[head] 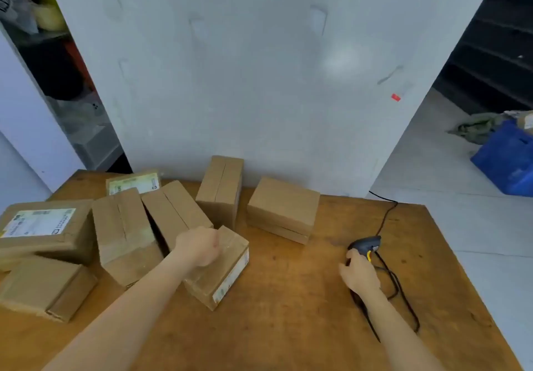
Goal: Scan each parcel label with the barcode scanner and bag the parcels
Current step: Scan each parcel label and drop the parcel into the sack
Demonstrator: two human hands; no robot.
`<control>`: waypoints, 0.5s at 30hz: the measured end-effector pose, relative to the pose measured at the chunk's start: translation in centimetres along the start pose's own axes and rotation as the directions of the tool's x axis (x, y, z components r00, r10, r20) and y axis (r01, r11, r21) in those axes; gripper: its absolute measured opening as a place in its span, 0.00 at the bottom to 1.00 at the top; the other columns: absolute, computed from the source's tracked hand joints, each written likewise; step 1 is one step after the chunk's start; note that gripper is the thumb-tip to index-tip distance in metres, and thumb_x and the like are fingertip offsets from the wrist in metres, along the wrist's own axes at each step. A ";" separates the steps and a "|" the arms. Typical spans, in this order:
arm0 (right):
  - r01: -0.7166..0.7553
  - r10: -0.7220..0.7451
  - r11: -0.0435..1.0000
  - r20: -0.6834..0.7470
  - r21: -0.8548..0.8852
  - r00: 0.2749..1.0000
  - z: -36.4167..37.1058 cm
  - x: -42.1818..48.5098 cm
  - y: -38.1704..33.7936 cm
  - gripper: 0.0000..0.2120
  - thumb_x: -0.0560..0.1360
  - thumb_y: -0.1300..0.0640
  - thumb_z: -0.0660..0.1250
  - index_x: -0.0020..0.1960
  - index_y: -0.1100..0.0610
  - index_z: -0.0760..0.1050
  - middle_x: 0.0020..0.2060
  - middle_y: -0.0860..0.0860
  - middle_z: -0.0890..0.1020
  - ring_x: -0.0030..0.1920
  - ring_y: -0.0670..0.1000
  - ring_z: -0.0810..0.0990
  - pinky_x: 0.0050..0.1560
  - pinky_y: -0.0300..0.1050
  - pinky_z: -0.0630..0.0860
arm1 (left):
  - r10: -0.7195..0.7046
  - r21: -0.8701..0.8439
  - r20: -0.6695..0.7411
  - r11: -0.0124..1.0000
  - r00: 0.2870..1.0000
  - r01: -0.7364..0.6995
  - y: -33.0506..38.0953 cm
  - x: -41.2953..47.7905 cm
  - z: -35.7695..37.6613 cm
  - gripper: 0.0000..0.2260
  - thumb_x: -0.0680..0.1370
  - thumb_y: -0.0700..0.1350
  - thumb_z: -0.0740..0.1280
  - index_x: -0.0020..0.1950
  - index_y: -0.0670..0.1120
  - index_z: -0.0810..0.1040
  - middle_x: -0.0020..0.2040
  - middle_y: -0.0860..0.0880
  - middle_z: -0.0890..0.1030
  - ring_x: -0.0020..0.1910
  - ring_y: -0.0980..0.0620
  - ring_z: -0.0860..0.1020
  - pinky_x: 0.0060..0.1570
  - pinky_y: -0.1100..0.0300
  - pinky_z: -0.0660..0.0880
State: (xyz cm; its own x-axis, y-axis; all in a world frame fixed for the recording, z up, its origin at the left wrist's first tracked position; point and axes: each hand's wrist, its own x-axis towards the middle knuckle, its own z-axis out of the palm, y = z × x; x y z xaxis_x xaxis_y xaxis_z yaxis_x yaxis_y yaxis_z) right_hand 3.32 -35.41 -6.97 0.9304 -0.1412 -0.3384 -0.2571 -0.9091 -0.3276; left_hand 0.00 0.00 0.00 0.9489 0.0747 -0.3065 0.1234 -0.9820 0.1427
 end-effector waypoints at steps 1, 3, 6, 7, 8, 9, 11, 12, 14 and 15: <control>-0.035 0.035 0.999 -0.036 -0.007 0.999 -0.2 0.4 0.6 0.18 0.78 0.53 0.60 0.66 0.58 0.67 0.55 0.57 0.75 0.54 0.59 0.76 0.50 0.53 0.78 | -0.007 0.010 -0.010 1.000 1.000 0.007 0.1 0.0 0.2 0.09 0.81 0.51 0.55 0.52 0.52 0.74 0.41 0.54 0.74 0.41 0.54 0.74 0.33 0.63 0.67; -0.118 0.117 0.993 -0.081 -0.005 0.990 -0.2 1.3 1.7 0.19 0.78 0.53 0.61 0.67 0.57 0.66 0.61 0.58 0.72 0.61 0.61 0.72 0.55 0.55 0.76 | -0.018 0.025 -0.048 1.000 0.999 0.019 0.0 0.1 0.6 0.10 0.81 0.52 0.55 0.52 0.51 0.74 0.44 0.53 0.77 0.43 0.53 0.75 0.34 0.62 0.68; -0.176 0.177 0.984 -0.092 0.020 0.980 0.0 2.3 2.2 0.22 0.77 0.52 0.63 0.68 0.57 0.65 0.67 0.60 0.67 0.67 0.63 0.65 0.59 0.57 0.73 | -0.071 -0.002 -0.049 0.997 0.996 0.071 0.0 0.2 1.2 0.14 0.80 0.55 0.57 0.61 0.51 0.73 0.55 0.50 0.77 0.51 0.50 0.76 0.44 0.56 0.76; -0.180 0.182 0.983 -0.093 0.031 0.979 0.1 2.6 2.3 0.22 0.77 0.52 0.63 0.68 0.57 0.64 0.67 0.60 0.66 0.68 0.63 0.64 0.59 0.58 0.73 | -0.098 0.009 -0.038 0.995 0.994 0.099 0.1 0.2 1.5 0.18 0.79 0.57 0.58 0.66 0.51 0.70 0.60 0.49 0.75 0.56 0.48 0.76 0.48 0.54 0.77; -0.180 0.184 0.983 -0.094 0.044 0.978 0.2 2.8 2.4 0.22 0.77 0.52 0.64 0.68 0.56 0.64 0.67 0.60 0.65 0.67 0.63 0.64 0.58 0.58 0.73 | -0.126 0.030 -0.028 0.992 0.992 0.127 0.3 0.2 1.9 0.23 0.78 0.61 0.59 0.70 0.52 0.66 0.65 0.48 0.73 0.60 0.47 0.74 0.52 0.53 0.76; -0.180 0.183 0.983 -0.097 0.041 0.978 0.2 3.0 2.5 0.22 0.77 0.53 0.64 0.68 0.56 0.64 0.67 0.60 0.65 0.67 0.63 0.64 0.58 0.58 0.74 | -0.156 0.062 -0.013 0.986 0.988 0.156 0.6 0.1 2.4 0.29 0.76 0.64 0.60 0.73 0.52 0.62 0.69 0.46 0.70 0.64 0.45 0.72 0.56 0.50 0.75; -0.172 0.175 0.984 -0.101 0.038 0.979 0.2 3.1 2.7 0.21 0.77 0.54 0.65 0.67 0.56 0.64 0.67 0.60 0.65 0.66 0.64 0.64 0.56 0.58 0.75 | -0.218 0.085 0.036 0.973 0.975 0.215 1.0 0.1 3.5 0.41 0.71 0.70 0.62 0.76 0.51 0.53 0.72 0.44 0.66 0.69 0.42 0.68 0.61 0.48 0.71; -0.165 0.169 0.985 -0.104 0.039 0.980 0.3 3.1 2.8 0.20 0.77 0.54 0.65 0.66 0.56 0.64 0.67 0.60 0.65 0.66 0.64 0.64 0.55 0.58 0.75 | -0.246 0.075 0.064 0.968 0.967 0.241 1.2 0.1 4.0 0.46 0.69 0.71 0.64 0.77 0.51 0.50 0.73 0.43 0.65 0.69 0.41 0.68 0.61 0.48 0.71; -0.167 0.171 0.985 -0.105 0.048 0.980 0.3 3.1 2.9 0.20 0.76 0.54 0.65 0.65 0.56 0.65 0.66 0.60 0.65 0.66 0.63 0.65 0.54 0.58 0.75 | -0.270 0.073 0.089 0.962 0.959 0.264 1.5 0.1 4.7 0.51 0.65 0.71 0.69 0.78 0.51 0.46 0.73 0.43 0.65 0.68 0.42 0.69 0.59 0.50 0.73; -0.169 0.174 0.984 -0.104 0.055 0.979 0.3 3.0 3.0 0.19 0.76 0.54 0.65 0.65 0.56 0.65 0.66 0.60 0.65 0.65 0.63 0.65 0.54 0.58 0.75 | -0.269 0.076 0.074 0.962 0.960 0.263 1.5 0.1 5.0 0.52 0.64 0.70 0.70 0.77 0.51 0.47 0.72 0.43 0.66 0.67 0.42 0.70 0.58 0.50 0.74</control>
State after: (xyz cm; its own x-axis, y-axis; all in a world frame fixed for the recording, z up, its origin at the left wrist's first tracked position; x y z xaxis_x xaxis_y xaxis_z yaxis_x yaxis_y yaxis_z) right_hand 5.31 -38.41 -9.25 0.8934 -0.3372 -0.2967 -0.4247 -0.8493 -0.3135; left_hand -1.16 -2.35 -4.53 0.8569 0.3227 -0.4021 0.3464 -0.9380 -0.0147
